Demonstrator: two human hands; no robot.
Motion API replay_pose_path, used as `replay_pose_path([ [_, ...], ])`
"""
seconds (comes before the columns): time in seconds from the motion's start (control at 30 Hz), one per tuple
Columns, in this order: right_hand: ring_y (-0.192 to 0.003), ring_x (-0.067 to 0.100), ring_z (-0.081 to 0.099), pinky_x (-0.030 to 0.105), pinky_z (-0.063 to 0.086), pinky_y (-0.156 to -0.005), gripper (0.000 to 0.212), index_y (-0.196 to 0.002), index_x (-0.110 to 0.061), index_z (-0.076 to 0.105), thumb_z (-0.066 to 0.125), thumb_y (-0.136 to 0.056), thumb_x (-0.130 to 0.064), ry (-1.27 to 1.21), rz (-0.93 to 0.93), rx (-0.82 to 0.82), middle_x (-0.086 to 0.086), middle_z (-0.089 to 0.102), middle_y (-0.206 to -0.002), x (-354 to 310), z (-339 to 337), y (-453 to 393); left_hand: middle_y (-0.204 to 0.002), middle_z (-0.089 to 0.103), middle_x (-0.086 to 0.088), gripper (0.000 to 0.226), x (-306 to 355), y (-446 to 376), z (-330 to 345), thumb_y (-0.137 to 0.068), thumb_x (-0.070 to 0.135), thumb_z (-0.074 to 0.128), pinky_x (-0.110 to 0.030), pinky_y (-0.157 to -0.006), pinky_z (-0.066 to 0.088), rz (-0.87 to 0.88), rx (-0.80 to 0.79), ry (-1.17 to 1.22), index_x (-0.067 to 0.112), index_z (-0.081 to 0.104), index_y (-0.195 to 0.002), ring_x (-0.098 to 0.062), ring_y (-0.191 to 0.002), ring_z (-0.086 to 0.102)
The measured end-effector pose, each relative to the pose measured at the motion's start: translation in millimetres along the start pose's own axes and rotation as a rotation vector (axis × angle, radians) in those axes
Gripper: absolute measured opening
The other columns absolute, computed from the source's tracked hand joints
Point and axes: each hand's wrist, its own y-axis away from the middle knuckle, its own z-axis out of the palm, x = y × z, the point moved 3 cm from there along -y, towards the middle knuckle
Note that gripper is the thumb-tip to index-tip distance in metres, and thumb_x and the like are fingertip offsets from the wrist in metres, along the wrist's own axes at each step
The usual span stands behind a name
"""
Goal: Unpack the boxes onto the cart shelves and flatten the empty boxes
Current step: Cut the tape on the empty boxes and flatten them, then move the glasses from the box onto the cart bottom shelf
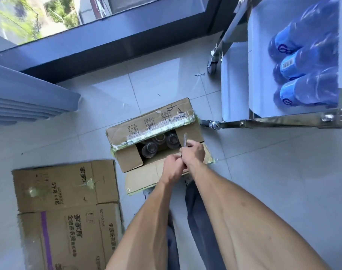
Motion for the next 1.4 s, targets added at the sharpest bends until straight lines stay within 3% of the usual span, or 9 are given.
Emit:
replay_pose_path([
  [0.17,-0.09,0.034,0.066,0.037,0.058,-0.071,0.009,-0.078,-0.003,0.07,0.064,-0.073,0.001,-0.136,0.105,0.086,0.014,0.07,-0.089,16,-23,-3,-0.06,0.057,-0.009,0.018,4,1,17,-0.072,0.013,0.047,-0.019,-0.049,0.039,-0.053,-0.13,-0.02,0.002,0.06,-0.067,-0.017,-0.055,0.05],
  [0.3,-0.092,0.027,0.069,0.03,0.056,-0.077,0.006,-0.076,-0.01,0.064,0.066,-0.076,-0.005,-0.204,0.258,0.11,0.009,0.071,-0.093,34,-26,8,-0.043,0.05,0.004,0.038,-3,11,21,-0.091,-0.003,0.039,-0.017,-0.041,0.037,-0.124,-0.259,-0.223,0.01,0.049,-0.057,-0.013,-0.046,0.047],
  [0.4,-0.098,0.029,0.069,0.028,0.053,-0.086,0.009,-0.09,-0.009,0.066,0.064,-0.082,-0.014,-0.268,0.332,0.157,0.013,0.072,-0.109,46,-26,24,-0.054,0.055,-0.006,0.031,-12,25,17,-0.089,0.001,0.045,-0.024,-0.051,0.04,-0.153,-0.238,-0.236,0.005,0.052,-0.059,-0.02,-0.055,0.048],
  [0.5,-0.098,0.027,0.068,0.022,0.046,-0.069,0.022,-0.107,-0.005,0.065,0.058,-0.087,-0.014,-0.442,0.334,0.162,0.014,0.07,-0.113,66,-24,33,-0.067,0.061,-0.005,0.015,-18,40,6,-0.076,0.02,0.068,-0.029,-0.059,0.044,-0.001,-0.034,-0.432,0.009,0.064,-0.067,-0.016,-0.062,0.051],
  [0.67,-0.074,0.026,0.066,0.026,0.046,-0.06,0.009,-0.083,-0.006,0.069,0.061,-0.079,-0.007,-0.718,0.473,0.325,0.014,0.071,-0.085,118,-38,50,-0.082,0.064,-0.008,0.019,-20,64,29,-0.08,0.016,0.069,-0.023,-0.058,0.047,0.148,0.007,-0.364,0.008,0.056,-0.09,-0.019,-0.065,0.06],
  [0.73,-0.072,0.028,0.063,0.03,0.052,-0.065,0.012,-0.071,-0.013,0.063,0.058,-0.078,-0.005,-0.811,0.524,0.369,0.012,0.07,-0.08,151,-53,53,-0.093,0.064,-0.018,0.021,-27,69,52,-0.085,0.002,0.06,-0.029,-0.061,0.053,0.018,-0.064,-0.169,0.007,0.049,-0.102,-0.025,-0.06,0.065],
  [0.93,-0.063,0.022,0.058,0.024,0.046,-0.058,0.019,-0.065,-0.017,0.064,0.061,-0.073,0.0,-0.991,0.591,0.362,0.0,0.06,-0.058,268,-118,75,-0.065,0.068,-0.01,0.018,-47,115,160,-0.087,0.006,0.063,-0.03,-0.059,0.055,0.137,-0.267,-0.622,0.013,0.067,-0.071,-0.018,-0.05,0.066],
  [1.07,-0.067,0.026,0.062,0.032,0.05,-0.059,0.016,-0.065,-0.015,0.065,0.061,-0.076,-0.004,-1.071,0.571,0.376,0.008,0.067,-0.07,345,-168,100,-0.076,0.069,-0.019,0.004,-66,160,255,-0.089,0.004,0.065,-0.037,-0.069,0.057,0.127,-0.321,-0.592,0.004,0.067,-0.086,-0.031,-0.066,0.068],
  [1.4,-0.071,0.023,0.049,0.025,0.038,-0.058,0.012,-0.087,-0.006,0.062,0.053,-0.092,-0.012,-1.155,0.785,0.796,0.003,0.057,-0.076,583,-256,191,-0.069,0.066,0.007,0.031,-179,304,479,-0.077,-0.001,0.055,-0.02,-0.058,0.043,0.424,-0.672,-1.166,0.024,0.073,-0.075,-0.019,-0.072,0.06],
])
